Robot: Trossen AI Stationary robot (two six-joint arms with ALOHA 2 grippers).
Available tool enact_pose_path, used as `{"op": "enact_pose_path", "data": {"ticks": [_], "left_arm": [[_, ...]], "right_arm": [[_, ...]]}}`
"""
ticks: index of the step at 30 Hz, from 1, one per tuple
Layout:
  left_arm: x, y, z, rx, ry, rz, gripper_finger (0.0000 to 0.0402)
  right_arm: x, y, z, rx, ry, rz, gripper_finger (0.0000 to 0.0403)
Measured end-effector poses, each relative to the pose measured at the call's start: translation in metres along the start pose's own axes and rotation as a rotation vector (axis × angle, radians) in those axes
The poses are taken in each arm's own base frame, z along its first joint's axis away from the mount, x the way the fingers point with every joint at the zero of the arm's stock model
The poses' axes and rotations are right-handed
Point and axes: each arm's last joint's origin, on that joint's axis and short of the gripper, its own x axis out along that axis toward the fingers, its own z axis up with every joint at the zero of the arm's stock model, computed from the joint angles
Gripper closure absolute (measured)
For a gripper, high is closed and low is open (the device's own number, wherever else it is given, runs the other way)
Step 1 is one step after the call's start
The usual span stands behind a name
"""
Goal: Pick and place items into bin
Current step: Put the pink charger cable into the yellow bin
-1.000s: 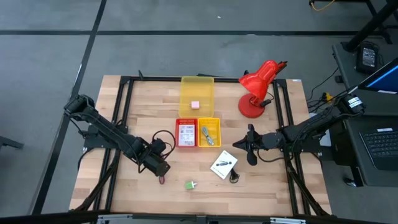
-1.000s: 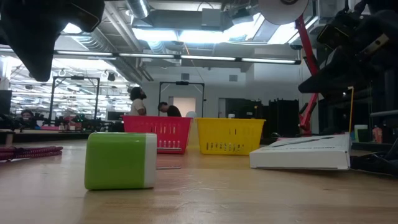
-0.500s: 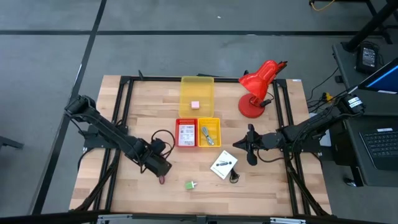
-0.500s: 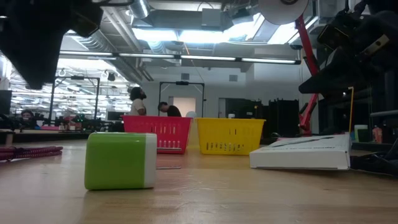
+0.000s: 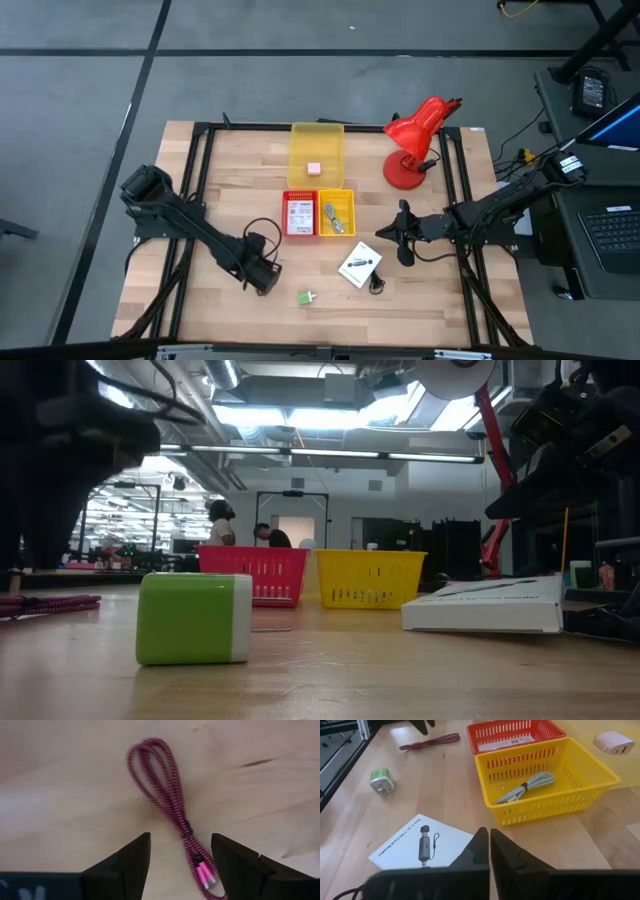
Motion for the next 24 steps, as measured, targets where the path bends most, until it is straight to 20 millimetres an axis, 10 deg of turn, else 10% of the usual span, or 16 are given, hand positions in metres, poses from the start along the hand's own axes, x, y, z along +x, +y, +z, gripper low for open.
{"op": "enact_pose_path", "data": {"ticks": [14,24], "left_arm": [[0.039,-0.013,-0.009,-0.015,0.019,0.053,0.0206],[0.039,-0.013,-0.009,0.099,0.028,0.047,0.0315]], "right_arm": [[0.0,0.0,0.0,0.001,0.0,0.0,0.0402],[0.0,0.0,0.0,0.006,0.0,0.001,0.0402]]}}
